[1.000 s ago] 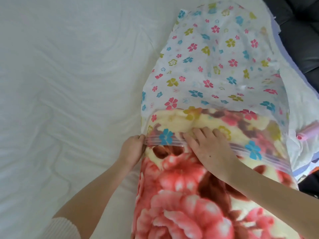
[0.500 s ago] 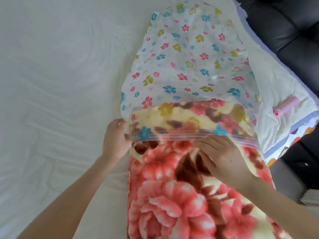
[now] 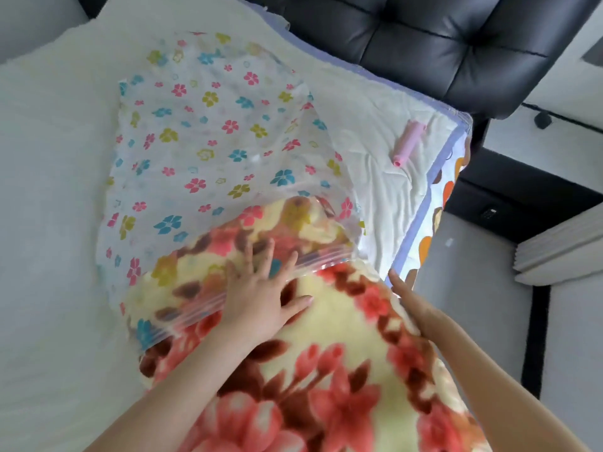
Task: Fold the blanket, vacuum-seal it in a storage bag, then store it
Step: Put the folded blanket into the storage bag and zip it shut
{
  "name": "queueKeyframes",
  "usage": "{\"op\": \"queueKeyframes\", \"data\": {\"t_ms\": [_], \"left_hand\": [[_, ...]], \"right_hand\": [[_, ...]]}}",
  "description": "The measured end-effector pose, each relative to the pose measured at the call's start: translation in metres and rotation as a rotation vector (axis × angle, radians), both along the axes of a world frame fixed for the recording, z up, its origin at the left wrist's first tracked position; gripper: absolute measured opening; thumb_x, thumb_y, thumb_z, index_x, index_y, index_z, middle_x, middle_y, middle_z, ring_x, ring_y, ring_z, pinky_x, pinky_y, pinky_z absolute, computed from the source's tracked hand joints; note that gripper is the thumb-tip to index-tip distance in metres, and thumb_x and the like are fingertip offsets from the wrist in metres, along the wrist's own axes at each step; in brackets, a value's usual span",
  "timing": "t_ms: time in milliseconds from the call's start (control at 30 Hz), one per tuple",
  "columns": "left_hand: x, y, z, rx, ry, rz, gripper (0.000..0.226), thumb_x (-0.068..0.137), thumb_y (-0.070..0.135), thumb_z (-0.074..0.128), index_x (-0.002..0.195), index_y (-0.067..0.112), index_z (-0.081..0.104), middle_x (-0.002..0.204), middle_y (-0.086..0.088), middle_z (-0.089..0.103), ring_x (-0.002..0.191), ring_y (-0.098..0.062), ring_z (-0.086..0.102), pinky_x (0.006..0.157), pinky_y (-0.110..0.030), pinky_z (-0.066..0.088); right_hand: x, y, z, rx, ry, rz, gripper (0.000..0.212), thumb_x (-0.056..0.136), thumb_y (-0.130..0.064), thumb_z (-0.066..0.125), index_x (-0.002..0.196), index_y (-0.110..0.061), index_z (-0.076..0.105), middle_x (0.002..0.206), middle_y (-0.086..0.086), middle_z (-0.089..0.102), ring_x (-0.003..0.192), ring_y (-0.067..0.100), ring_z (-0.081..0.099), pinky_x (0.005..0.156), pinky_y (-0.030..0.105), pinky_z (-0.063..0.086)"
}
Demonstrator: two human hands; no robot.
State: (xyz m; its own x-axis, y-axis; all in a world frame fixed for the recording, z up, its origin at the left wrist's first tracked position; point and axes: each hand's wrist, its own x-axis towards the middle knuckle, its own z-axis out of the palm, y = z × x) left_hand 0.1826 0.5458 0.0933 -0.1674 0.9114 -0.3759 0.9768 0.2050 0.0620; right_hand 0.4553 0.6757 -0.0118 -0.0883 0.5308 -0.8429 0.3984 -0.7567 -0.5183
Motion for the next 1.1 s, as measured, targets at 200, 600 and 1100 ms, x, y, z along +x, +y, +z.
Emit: {"op": "queueKeyframes", "data": {"t_ms": [200,600,1100], "left_hand": [[0.005,0.014,0.035,-0.06,-0.045,0.109,0.068,0.082,0.074,0.023,0.143,0.045,0.028,0.157,0.004,0.011,0.14,-0.024,0.026,0.104,-0.036,0.036],[0.081,0.12,0.008,0.028,0.074,-0.382,0.097,0.065,0.08,0.005,0.139,0.029,0.043,0.153,-0.006,0.028,0.143,-0.031,0.018,0.116,-0.046,0.009],[0.078,0.096,-0.02,0.124,0.2,-0.315,0.086,0.077,0.069,0.031,0.122,0.001,0.057,0.127,-0.018,0.058,0.124,-0.034,0.05,0.105,-0.06,0.029]], "right_hand": [[0.019,-0.021,-0.038,-0.257,0.441,-0.054,0.075,0.077,-0.073,0.054,0.128,-0.018,0.059,0.132,0.017,0.056,0.12,0.031,0.055,0.109,0.045,0.036],[0.022,-0.008,-0.053,-0.301,0.363,0.015,0.075,0.075,-0.079,0.042,0.077,-0.008,0.069,0.07,0.006,0.069,0.061,0.019,0.066,0.064,0.028,0.051],[-0.001,-0.043,-0.078,-0.194,0.042,-0.079,0.071,0.07,-0.051,0.078,0.106,0.006,0.061,0.08,0.0,0.054,0.066,0.01,0.059,0.08,0.026,0.056]]}}
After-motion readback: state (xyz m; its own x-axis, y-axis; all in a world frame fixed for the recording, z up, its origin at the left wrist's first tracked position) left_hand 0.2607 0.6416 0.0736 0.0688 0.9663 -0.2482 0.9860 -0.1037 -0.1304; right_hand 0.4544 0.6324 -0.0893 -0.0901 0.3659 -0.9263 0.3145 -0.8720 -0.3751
